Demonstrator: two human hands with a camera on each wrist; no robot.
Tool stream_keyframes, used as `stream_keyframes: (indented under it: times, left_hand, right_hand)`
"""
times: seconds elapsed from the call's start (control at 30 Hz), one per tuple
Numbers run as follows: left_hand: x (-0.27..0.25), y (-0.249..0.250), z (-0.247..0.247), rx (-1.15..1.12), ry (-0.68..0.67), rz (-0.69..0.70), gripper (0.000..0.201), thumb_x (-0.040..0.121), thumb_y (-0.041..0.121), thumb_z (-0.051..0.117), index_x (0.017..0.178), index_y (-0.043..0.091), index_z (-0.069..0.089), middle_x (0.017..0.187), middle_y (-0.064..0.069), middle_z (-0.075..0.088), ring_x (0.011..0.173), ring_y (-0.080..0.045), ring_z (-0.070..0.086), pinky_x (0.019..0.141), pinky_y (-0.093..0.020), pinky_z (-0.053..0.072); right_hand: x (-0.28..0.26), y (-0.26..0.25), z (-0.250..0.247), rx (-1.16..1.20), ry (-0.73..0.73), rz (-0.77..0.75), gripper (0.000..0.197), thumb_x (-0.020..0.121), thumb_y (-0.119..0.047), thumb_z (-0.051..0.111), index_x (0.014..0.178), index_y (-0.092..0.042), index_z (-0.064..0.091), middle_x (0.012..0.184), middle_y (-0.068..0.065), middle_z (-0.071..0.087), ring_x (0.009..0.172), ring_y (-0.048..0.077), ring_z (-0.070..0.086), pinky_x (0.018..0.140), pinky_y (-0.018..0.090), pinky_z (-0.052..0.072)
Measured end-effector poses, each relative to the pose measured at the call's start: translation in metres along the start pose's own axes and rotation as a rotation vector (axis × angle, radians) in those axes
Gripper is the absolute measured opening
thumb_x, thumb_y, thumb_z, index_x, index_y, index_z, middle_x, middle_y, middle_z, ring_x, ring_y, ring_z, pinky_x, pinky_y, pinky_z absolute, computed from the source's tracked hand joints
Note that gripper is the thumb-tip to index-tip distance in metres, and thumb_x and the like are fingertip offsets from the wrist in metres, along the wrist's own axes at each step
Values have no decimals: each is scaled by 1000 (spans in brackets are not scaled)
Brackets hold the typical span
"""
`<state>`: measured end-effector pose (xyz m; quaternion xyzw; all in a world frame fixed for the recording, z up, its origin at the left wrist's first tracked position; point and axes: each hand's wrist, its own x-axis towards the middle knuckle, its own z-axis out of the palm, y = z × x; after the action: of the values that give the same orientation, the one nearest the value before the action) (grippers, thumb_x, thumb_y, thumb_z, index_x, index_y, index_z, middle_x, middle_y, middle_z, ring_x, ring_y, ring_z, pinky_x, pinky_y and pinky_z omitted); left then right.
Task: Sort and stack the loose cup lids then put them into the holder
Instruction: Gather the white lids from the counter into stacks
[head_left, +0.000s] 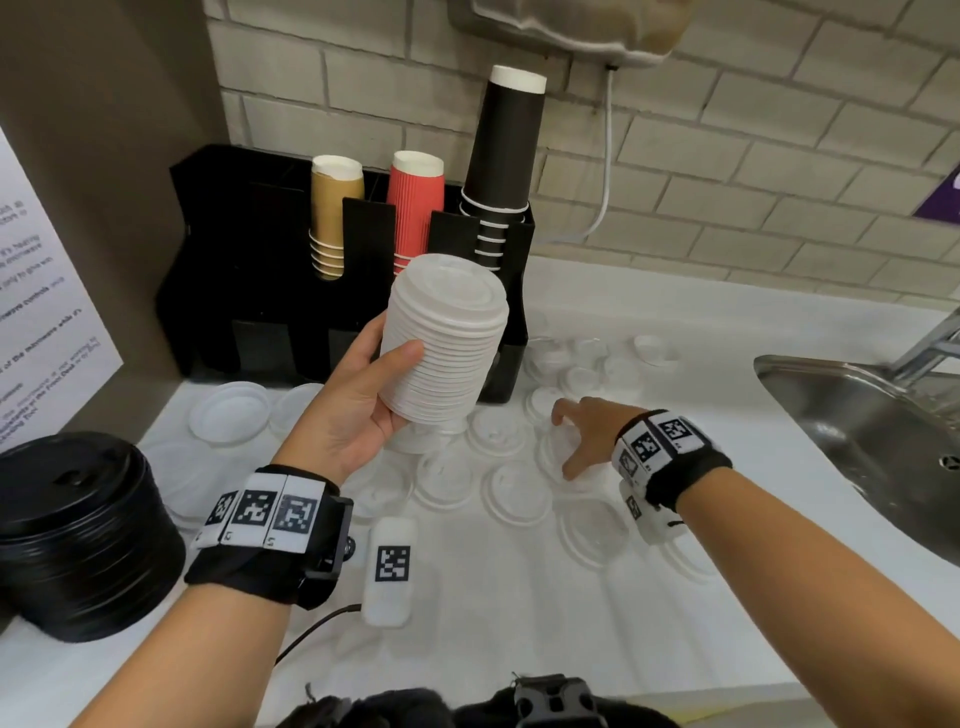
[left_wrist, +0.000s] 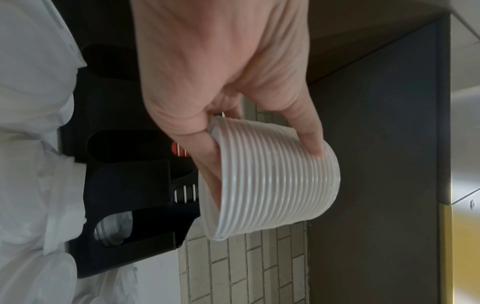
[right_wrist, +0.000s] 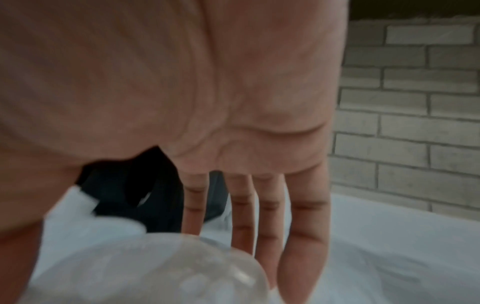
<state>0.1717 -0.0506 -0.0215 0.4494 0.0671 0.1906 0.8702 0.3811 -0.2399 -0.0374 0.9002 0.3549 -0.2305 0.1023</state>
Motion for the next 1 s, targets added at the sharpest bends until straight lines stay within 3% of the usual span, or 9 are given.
stream_keyframes:
  times: [0.13,0.27,0.4,0.47,0.6,0.67,0.77,1.0]
  left_hand:
    - [1,-3,2,-19,5,4,107,40,43,98,135,26,53,131,-3,64,119,-22,63,78,-33,59]
    - [3,-9,7,-18,2,11,100,40,43,98,130,28,57,128,-1,66,115,-20,65,76,-33,59]
    - [5,-11,11,-20,10,11,103,36,43,99,129,29,57,123,0,69,112,-20,67,74,-32,59]
    - [5,-13,13,-3,1,10,101,38,44,98,130,29,57,123,0,69,112,-20,67,74,-32,59]
    - [3,-17,13,23,-6,1,98,41,46,97,129,31,57,123,0,69,111,-20,67,74,-32,59]
    - [3,-19,12,31,2,-6,93,45,43,96,129,31,57,122,1,69,111,-20,67,73,-32,59]
    - [3,-21,11,46,-3,-23,67,69,29,81,131,33,56,120,2,70,110,-20,68,72,-31,58]
    - [4,-28,15,78,-51,-42,63,74,23,72,133,33,54,116,2,71,107,-20,69,72,-30,58]
  right_hand:
    - [-25,12,-41,225,155,-67,67,75,-38,78,130,-31,40,116,3,50,103,23,53,87,32,43]
    - [-62,-6,-60,755,469,-381,54,77,-26,78,120,-36,48,111,-5,54,98,15,55,79,17,44]
    - [-90,-50,-56,1151,772,-598,52,71,-34,73,118,-31,51,110,-4,59,95,7,55,82,25,51]
    - [-97,-67,-53,1192,860,-609,53,69,-41,72,117,-29,53,112,-5,60,94,4,56,74,24,52]
    - [-100,-81,-48,1122,971,-557,44,74,-35,72,114,-25,58,117,-10,59,98,4,56,65,30,51]
    - [-98,-84,-45,1076,985,-535,44,73,-36,71,114,-25,60,119,-10,59,101,6,56,67,22,49]
    - [-96,-86,-42,1045,1006,-523,42,73,-36,71,113,-25,62,117,-11,60,104,4,55,75,17,45]
    - [-96,-85,-41,950,1031,-554,34,75,-30,71,108,-26,65,118,-5,55,107,-3,52,80,9,41]
